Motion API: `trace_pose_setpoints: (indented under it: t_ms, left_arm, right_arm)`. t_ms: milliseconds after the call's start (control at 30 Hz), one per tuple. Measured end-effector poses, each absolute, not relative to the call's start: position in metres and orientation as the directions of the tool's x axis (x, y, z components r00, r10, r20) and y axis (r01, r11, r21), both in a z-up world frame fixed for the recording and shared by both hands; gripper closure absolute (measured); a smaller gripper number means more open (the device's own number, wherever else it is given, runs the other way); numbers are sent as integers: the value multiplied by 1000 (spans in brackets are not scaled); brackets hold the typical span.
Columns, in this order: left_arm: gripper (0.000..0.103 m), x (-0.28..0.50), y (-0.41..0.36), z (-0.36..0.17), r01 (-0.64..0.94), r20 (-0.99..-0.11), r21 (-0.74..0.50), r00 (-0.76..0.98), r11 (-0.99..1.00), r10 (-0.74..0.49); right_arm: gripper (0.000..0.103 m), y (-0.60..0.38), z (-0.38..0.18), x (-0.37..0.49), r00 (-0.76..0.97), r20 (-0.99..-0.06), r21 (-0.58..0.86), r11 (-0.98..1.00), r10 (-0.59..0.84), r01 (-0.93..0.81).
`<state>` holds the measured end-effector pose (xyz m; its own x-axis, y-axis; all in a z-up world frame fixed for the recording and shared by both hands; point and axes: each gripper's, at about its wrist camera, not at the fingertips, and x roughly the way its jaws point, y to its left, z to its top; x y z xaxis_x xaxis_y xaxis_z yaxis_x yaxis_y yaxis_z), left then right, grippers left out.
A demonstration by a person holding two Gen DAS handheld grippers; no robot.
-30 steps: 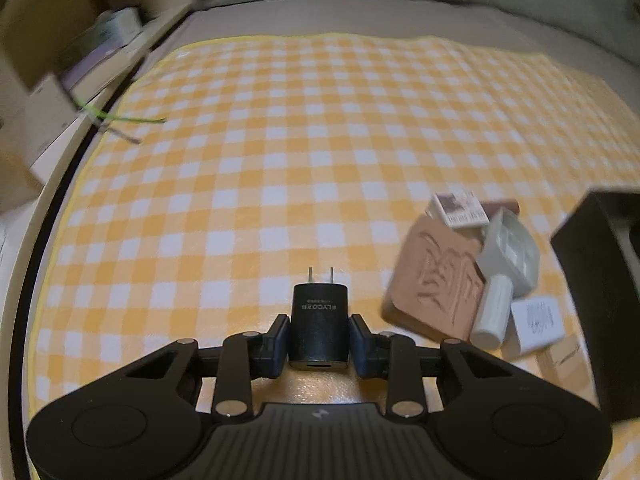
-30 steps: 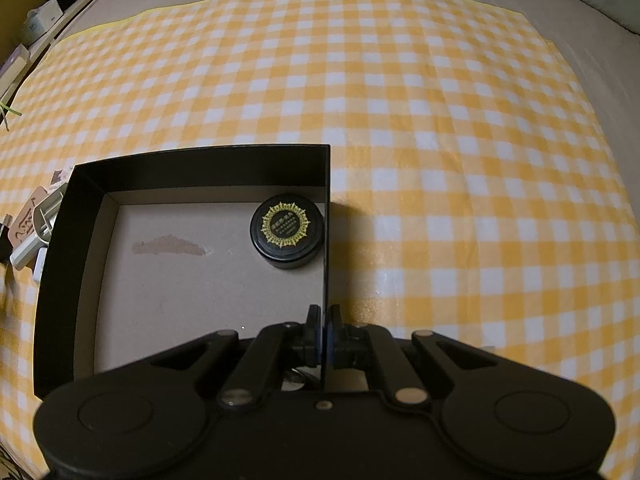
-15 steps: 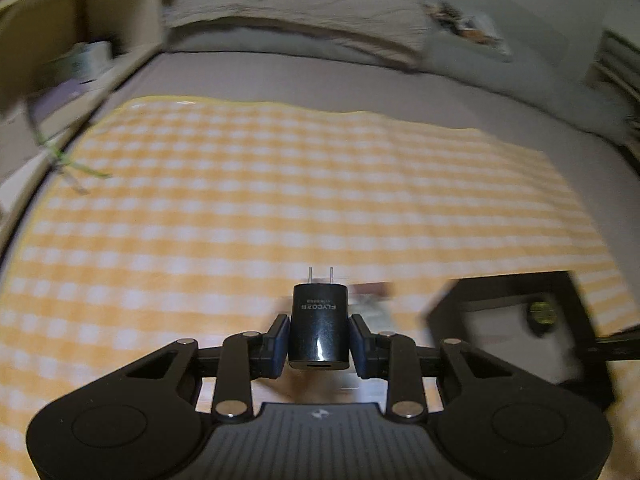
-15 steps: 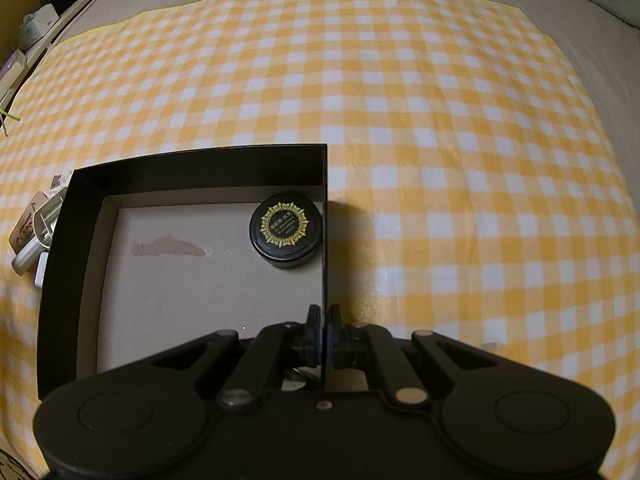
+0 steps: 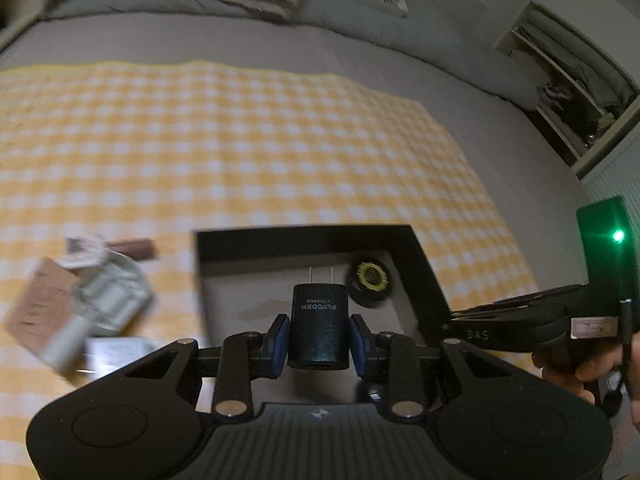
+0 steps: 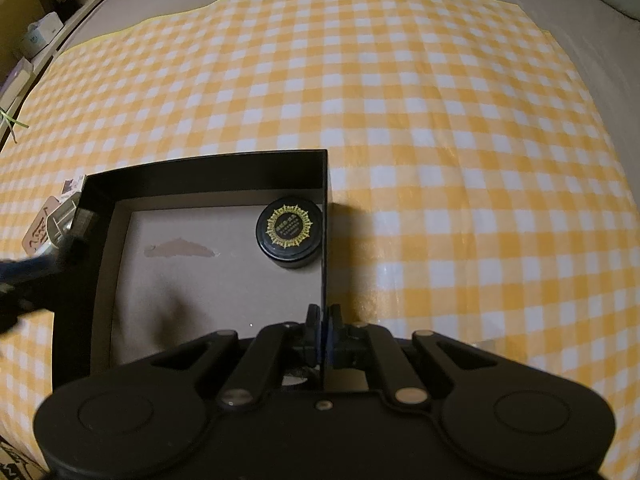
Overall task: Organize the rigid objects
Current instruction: 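Carry the charger with the left tool into the box and release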
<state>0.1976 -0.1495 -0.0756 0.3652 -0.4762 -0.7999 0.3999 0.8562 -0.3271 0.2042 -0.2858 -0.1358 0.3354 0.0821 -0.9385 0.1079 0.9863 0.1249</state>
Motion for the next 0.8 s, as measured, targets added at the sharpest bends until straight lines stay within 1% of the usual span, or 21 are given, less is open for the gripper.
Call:
trace_pose_setpoints:
  t_ms: [100, 267, 500, 633, 800]
  left_arm:
    - [70, 197, -167, -93, 392, -797, -359, 343, 847, -497]
    - [70, 202, -194, -118, 382, -810, -360, 326, 851, -488]
    - [70, 205, -209, -132, 362, -824, -370, 298, 856, -482]
    - [70, 205, -216, -140, 351, -836, -373, 274, 859, -475]
    - [70, 205, -224, -147, 342, -833, -398, 252, 851, -492]
  right_arm:
    - [98, -288, -124, 207, 326, -941, 133, 985, 91, 108]
    - [97, -299, -117, 187, 320, -941, 150, 984, 111, 100]
    - [98, -331, -86, 154, 350, -922, 208, 974, 164, 93]
    - [98, -344, -70, 140, 362, -917, 210, 975, 170, 72]
    - [98, -359, -60, 120, 371, -907, 247, 965, 198, 89]
